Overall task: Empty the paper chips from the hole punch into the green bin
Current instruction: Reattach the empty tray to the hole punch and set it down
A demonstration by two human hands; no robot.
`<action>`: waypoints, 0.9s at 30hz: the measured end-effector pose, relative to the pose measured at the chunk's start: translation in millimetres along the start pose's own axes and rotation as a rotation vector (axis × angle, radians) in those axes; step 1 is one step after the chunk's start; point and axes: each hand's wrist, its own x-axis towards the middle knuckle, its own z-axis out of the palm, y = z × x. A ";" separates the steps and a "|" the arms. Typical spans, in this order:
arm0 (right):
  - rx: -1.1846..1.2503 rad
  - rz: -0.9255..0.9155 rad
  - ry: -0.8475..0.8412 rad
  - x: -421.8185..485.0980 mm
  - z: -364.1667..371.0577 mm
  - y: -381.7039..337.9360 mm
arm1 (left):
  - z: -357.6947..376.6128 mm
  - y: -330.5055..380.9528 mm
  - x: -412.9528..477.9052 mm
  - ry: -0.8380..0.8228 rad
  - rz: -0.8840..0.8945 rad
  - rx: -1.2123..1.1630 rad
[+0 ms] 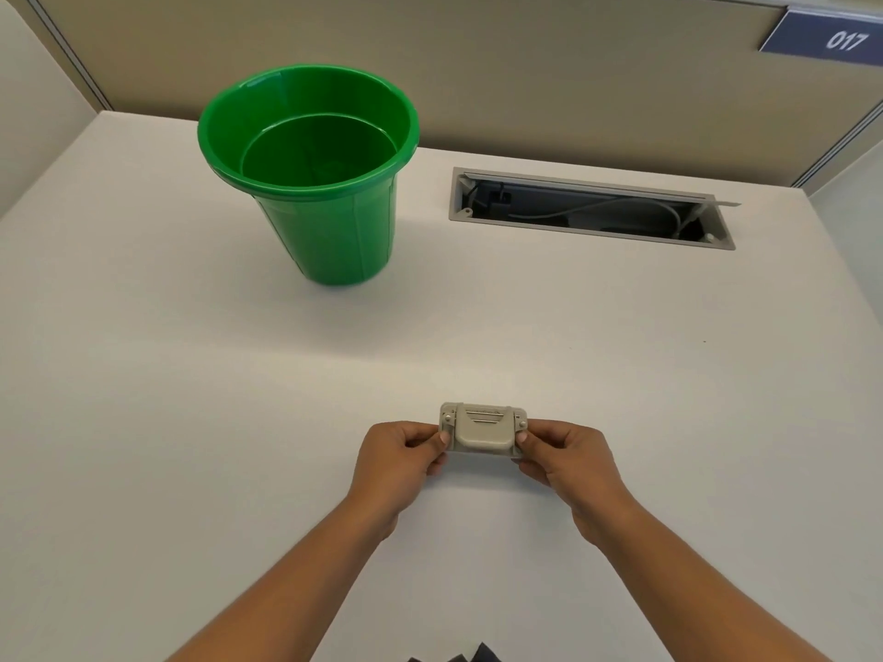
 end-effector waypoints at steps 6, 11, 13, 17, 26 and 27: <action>-0.080 0.011 0.030 5.6 1.1 -0.3 | 1.9 3.0 9.7 0.044 0.001 0.013; -0.067 0.112 -0.186 -2.0 4.8 -0.2 | 9.9 10.3 14.0 -0.006 -0.127 -0.283; -0.063 0.105 -0.223 -6.4 8.9 0.8 | 18.0 11.7 9.4 -0.049 -0.148 -0.427; -0.018 0.096 -0.290 -16.9 17.3 1.0 | 35.1 7.0 -4.3 -0.016 -0.111 -0.358; -0.045 0.112 -0.291 -6.5 3.1 -20.4 | 16.4 18.5 -1.9 -0.205 0.019 -0.165; -0.044 0.101 -0.299 -4.2 3.0 -23.3 | 15.9 19.1 -2.3 -0.253 0.020 -0.118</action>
